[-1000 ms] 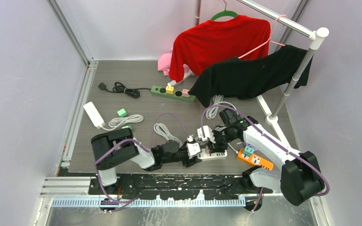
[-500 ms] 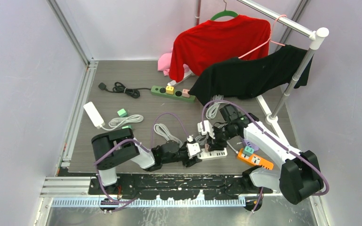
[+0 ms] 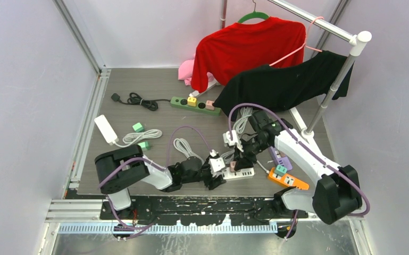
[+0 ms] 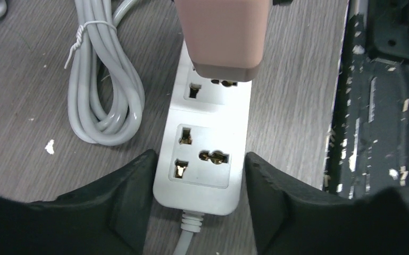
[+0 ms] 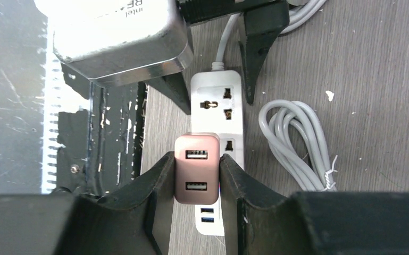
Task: Pull the plug off the socket
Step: Remove the plug from the socket, then place the plug at the center of the board.
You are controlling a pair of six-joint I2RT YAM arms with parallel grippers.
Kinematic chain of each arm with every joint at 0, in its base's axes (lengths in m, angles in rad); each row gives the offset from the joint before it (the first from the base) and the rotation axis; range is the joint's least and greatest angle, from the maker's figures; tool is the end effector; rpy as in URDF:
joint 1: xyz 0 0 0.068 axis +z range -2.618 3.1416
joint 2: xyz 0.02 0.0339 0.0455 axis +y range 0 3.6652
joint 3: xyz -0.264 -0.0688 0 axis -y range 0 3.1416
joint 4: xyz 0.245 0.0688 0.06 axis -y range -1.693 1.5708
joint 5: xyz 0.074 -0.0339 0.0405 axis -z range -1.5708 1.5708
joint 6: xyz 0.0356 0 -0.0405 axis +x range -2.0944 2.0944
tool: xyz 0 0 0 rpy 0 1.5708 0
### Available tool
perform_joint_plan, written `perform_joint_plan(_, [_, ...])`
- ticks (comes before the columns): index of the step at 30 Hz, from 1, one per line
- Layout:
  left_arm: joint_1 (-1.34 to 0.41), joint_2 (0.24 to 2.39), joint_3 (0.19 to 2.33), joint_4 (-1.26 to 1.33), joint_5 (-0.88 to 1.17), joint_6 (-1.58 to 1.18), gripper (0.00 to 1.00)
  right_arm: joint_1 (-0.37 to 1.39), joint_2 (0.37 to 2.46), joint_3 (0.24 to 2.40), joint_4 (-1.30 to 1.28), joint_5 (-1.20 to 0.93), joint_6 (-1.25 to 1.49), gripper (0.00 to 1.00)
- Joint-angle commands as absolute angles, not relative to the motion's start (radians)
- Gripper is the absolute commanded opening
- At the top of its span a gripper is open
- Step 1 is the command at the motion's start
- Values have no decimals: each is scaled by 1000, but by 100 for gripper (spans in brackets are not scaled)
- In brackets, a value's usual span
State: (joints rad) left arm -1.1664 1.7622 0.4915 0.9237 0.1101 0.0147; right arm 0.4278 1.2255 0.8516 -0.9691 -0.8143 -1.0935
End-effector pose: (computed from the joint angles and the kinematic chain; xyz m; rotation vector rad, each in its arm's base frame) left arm 0.1156 -0.2799 0.1192 1.1867 1.6303 -0.8631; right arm 0.1738 0.1077 0.2324 -1.8227 1.7354 0.9306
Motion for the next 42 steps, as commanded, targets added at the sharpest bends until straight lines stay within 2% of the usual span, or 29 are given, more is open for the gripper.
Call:
perform_joint_plan(1, [-1158, 1665, 515, 868, 138, -132, 66, 404, 1289, 976, -1123, -903, -1108, 1])
perform_joint_plan(3, [-1158, 1627, 515, 856, 144, -167, 69, 400, 1309, 1000, -1136, -903, -1067, 1])
perform_joint_plan(5, [-1158, 1579, 492, 861, 142, -188, 76, 395, 1317, 1019, -1122, -902, -990, 1])
perform_joint_plan(8, [-1157, 1479, 445, 853, 134, -234, 84, 384, 1315, 1033, -1017, -881, -774, 1])
perform_joint_plan(13, [-1157, 1302, 453, 603, 112, -341, 85, 357, 1321, 1055, -924, -870, -484, 1])
perform_joint_plan(17, [-1157, 1157, 431, 558, 22, -437, 89, 324, 1332, 1056, -891, -904, -351, 1])
perform_joint_plan(20, [-1157, 1092, 420, 523, -89, -557, 97, 306, 1348, 1059, -889, -916, -313, 1])
perform_joint_plan(24, [-1156, 1051, 454, 430, -146, -678, 99, 299, 1384, 1075, -908, -932, -292, 1])
perform_joint_plan(29, [-1161, 1047, 528, 276, -227, -820, 99, 297, 1416, 1094, -933, -934, -292, 1])
perform_joint_plan(32, [-1210, 1076, 620, 125, -355, -839, 99, 297, 1420, 1094, -934, -933, -290, 1])
perform_joint_plan(37, [-1344, 1230, 845, -157, -651, -830, 98, 297, 1425, 1093, -929, -926, -290, 1])
perform_joint_plan(42, [-1397, 1456, 1111, -367, -779, -789, 97, 297, 1429, 1094, -929, -923, -290, 1])
